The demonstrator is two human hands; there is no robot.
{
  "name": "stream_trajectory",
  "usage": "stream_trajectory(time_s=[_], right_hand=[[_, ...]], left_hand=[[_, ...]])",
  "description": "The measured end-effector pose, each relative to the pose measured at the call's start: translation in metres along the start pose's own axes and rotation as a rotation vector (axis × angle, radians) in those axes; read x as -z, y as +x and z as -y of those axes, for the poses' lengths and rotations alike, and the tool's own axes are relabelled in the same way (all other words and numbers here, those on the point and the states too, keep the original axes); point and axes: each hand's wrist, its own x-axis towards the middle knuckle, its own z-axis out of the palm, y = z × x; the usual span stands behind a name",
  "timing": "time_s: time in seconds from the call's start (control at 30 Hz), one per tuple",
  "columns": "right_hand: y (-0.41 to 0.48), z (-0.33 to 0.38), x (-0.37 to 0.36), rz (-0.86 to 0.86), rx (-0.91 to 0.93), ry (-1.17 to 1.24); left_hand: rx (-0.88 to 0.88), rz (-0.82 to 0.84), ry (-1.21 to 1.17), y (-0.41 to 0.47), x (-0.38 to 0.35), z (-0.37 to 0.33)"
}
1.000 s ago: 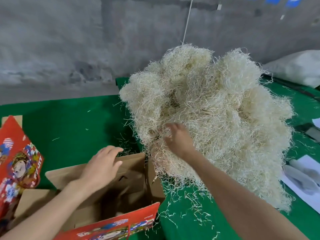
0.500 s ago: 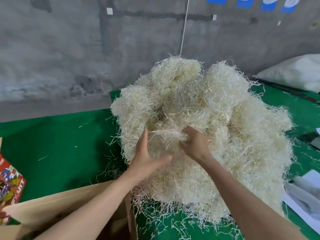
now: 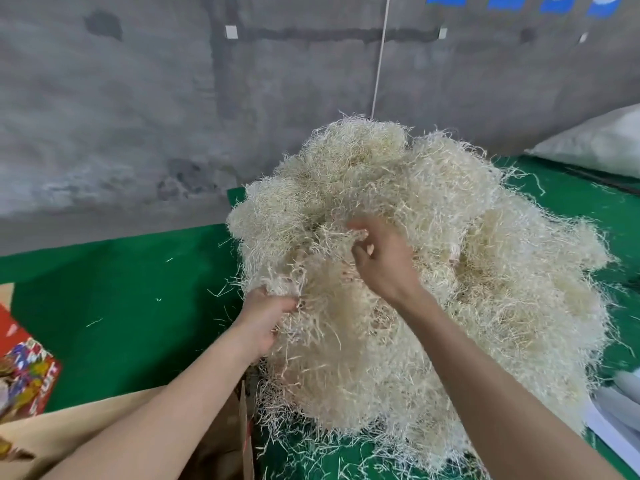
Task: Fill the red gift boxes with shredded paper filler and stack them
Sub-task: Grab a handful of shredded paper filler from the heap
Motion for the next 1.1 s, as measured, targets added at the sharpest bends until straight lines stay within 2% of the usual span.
stream_trajectory(time_s=[0.03,0.1,0.2,0.23,0.27,0.33,0.4,0.47,0.5,0.57,0.6,0.7,0.83,0.9,1.0,1.03,1.1], right_hand=[[0.009,-0.004,-0.001,0.014,0.066,-0.11],[0.027,-0.016,-0.006,0.233,0.118,-0.39],[0.039,-0.053,-0.014,0.715,-0.021,-0.661],[0.035,-0.065,-0.013,0.819,-0.105,-0.723],[0.029,-0.076,-0.012,0.839,-0.196,-0.755],[0.02,-0.088,-0.005,0.777,-0.291,-0.764],[0.02,-0.088,0.001,0.795,-0.273,-0.747],[0.027,-0.076,0.007,0.778,-0.176,-0.782],[0.031,-0.065,0.011,0.707,-0.123,-0.772],[0.037,-0.042,0.016,0.567,-0.005,-0.631],[0.04,-0.03,0.015,0.569,0.061,-0.531],[0.039,-0.009,-0.003,0.812,0.087,-0.271],[0.011,-0.039,-0.036,0.928,-0.1,-0.36],[0.001,-0.05,-0.04,0.851,-0.163,-0.369],[0.001,-0.046,-0.034,0.622,-0.123,-0.301],[0.002,-0.039,-0.032,0.523,-0.12,-0.205],[0.004,-0.029,-0.029,0.406,-0.242,-0.045]], left_hand=[[0.006,0.019,0.029,0.0,0.001,0.001],[-0.007,0.05,0.036,-0.003,0.002,-0.001],[-0.041,0.065,-0.089,-0.001,0.011,-0.013],[-0.045,0.057,-0.144,0.002,0.016,-0.018],[-0.048,0.044,-0.196,0.005,0.021,-0.024],[-0.064,-0.015,-0.26,0.007,0.028,-0.033],[-0.073,-0.053,-0.271,0.006,0.03,-0.037],[-0.095,-0.041,-0.296,0.004,0.028,-0.038],[-0.098,-0.019,-0.313,0.003,0.028,-0.04],[-0.118,-0.01,-0.304,0.002,0.027,-0.04],[-0.119,-0.001,-0.31,0.0,0.026,-0.041],[-0.119,0.07,-0.381,-0.011,0.027,-0.05],[-0.312,0.13,-0.519,-0.021,0.042,-0.071],[-0.357,0.074,-0.481,-0.025,0.043,-0.073],[-0.222,0.206,-0.477,-0.02,0.036,-0.062],[-0.16,0.231,-0.409,-0.017,0.032,-0.056],[-0.061,0.268,-0.146,-0.016,0.016,-0.04]])
